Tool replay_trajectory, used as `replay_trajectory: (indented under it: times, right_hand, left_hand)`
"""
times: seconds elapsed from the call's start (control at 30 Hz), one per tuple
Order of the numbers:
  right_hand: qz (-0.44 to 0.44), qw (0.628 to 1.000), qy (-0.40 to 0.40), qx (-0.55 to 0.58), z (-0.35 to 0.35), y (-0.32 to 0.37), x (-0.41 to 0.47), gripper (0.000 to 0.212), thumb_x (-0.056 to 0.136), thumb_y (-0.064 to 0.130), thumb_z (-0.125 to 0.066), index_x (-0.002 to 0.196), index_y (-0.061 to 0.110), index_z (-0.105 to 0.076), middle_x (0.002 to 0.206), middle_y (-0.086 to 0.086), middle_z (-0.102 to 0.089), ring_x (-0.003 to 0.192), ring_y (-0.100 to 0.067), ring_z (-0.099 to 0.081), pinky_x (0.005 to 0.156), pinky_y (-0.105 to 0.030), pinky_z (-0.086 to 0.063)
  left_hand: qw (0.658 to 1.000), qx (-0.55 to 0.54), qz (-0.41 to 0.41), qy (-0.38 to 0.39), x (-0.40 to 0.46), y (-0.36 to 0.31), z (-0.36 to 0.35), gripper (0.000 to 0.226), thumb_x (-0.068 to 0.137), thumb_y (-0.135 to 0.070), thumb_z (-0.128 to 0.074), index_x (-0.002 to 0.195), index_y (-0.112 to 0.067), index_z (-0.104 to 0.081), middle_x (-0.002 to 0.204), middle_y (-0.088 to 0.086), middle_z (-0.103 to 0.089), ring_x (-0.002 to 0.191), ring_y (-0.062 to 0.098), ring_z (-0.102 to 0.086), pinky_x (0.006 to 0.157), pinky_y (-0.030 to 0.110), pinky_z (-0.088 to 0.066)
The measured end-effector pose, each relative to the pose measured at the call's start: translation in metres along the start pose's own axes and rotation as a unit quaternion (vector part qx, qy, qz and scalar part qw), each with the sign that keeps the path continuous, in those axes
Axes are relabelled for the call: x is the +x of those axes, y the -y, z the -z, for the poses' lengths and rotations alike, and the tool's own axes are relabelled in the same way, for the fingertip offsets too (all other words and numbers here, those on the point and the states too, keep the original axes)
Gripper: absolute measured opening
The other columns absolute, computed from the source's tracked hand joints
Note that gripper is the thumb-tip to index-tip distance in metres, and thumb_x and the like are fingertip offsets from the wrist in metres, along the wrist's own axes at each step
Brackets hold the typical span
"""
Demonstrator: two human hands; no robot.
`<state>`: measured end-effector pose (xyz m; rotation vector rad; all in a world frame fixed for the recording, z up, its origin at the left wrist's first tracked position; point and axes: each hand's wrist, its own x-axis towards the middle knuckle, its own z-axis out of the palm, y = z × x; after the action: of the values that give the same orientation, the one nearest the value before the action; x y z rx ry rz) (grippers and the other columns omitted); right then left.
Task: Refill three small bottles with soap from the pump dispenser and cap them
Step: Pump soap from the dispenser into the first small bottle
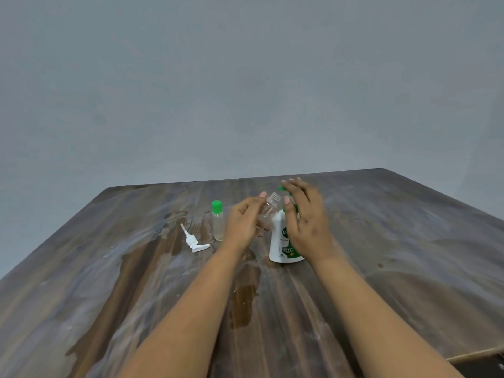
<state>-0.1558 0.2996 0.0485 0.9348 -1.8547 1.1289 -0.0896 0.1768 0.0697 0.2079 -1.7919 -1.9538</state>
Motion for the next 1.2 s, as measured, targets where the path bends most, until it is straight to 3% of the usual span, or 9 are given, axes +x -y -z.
replay_trajectory:
  times: [0.07,0.27,0.47,0.7,0.97,1.2]
  right_hand:
    - [0.007,0.999,-0.033,0.02,-0.005,-0.001,-0.001,0.027,0.1,0.01,-0.047,0.12,0.002,-0.063,0.123,-0.009,-0.057,0.125,-0.017,-0.049,0.107,-0.02,-0.035]
    - [0.009,0.995,-0.088,0.036,-0.011,0.0,-0.001,0.031,0.098,0.016,-0.044,0.109,0.0,-0.068,0.113,-0.009,-0.062,0.114,-0.024,-0.058,0.095,-0.042,-0.049]
    - [0.01,0.993,-0.113,0.032,-0.016,0.001,0.0,0.028,0.097,0.016,-0.046,0.101,0.0,-0.069,0.106,-0.009,-0.065,0.104,-0.023,-0.061,0.089,-0.04,-0.05]
    - [0.01,0.993,-0.118,0.024,-0.019,-0.005,0.001,0.025,0.095,0.017,-0.049,0.092,0.001,-0.068,0.095,-0.007,-0.064,0.09,-0.023,-0.061,0.076,-0.037,-0.05]
    - [0.003,0.991,-0.117,0.064,-0.016,-0.006,0.0,0.031,0.097,0.02,-0.044,0.103,0.002,-0.068,0.104,-0.007,-0.063,0.1,-0.021,-0.06,0.085,-0.036,-0.05]
    - [0.004,0.99,-0.127,0.052,-0.017,-0.006,0.003,0.028,0.096,0.018,-0.046,0.088,0.003,-0.069,0.09,0.001,-0.062,0.085,-0.019,-0.061,0.073,-0.034,-0.05]
  left_hand:
    - [1.0,-0.005,-0.003,0.009,0.002,0.0,0.0,0.032,0.096,-0.036,-0.058,0.068,-0.027,-0.071,0.08,-0.002,-0.074,0.044,0.013,-0.057,0.041,0.021,-0.037]
    - [0.999,-0.033,-0.004,0.014,0.005,0.007,0.0,0.029,0.097,-0.033,-0.056,0.074,-0.023,-0.07,0.076,-0.001,-0.074,0.042,0.014,-0.058,0.039,0.019,-0.039]
    - [0.999,-0.04,-0.028,0.023,0.009,0.014,-0.003,0.036,0.097,-0.037,-0.055,0.066,-0.035,-0.073,0.077,-0.002,-0.074,0.043,0.014,-0.058,0.038,0.019,-0.038]
    - [0.998,-0.039,-0.043,0.032,0.011,0.018,-0.002,0.035,0.095,-0.04,-0.056,0.066,-0.032,-0.073,0.077,-0.004,-0.073,0.042,0.013,-0.057,0.037,0.017,-0.037]
    - [0.998,-0.037,-0.044,0.025,0.008,0.017,-0.004,0.038,0.098,-0.035,-0.054,0.065,-0.033,-0.073,0.078,-0.004,-0.074,0.042,0.012,-0.056,0.038,0.018,-0.038]
    - [0.998,-0.029,-0.048,0.03,0.009,0.019,-0.004,0.035,0.096,-0.039,-0.054,0.067,-0.032,-0.073,0.081,-0.001,-0.073,0.043,0.012,-0.056,0.038,0.018,-0.038]
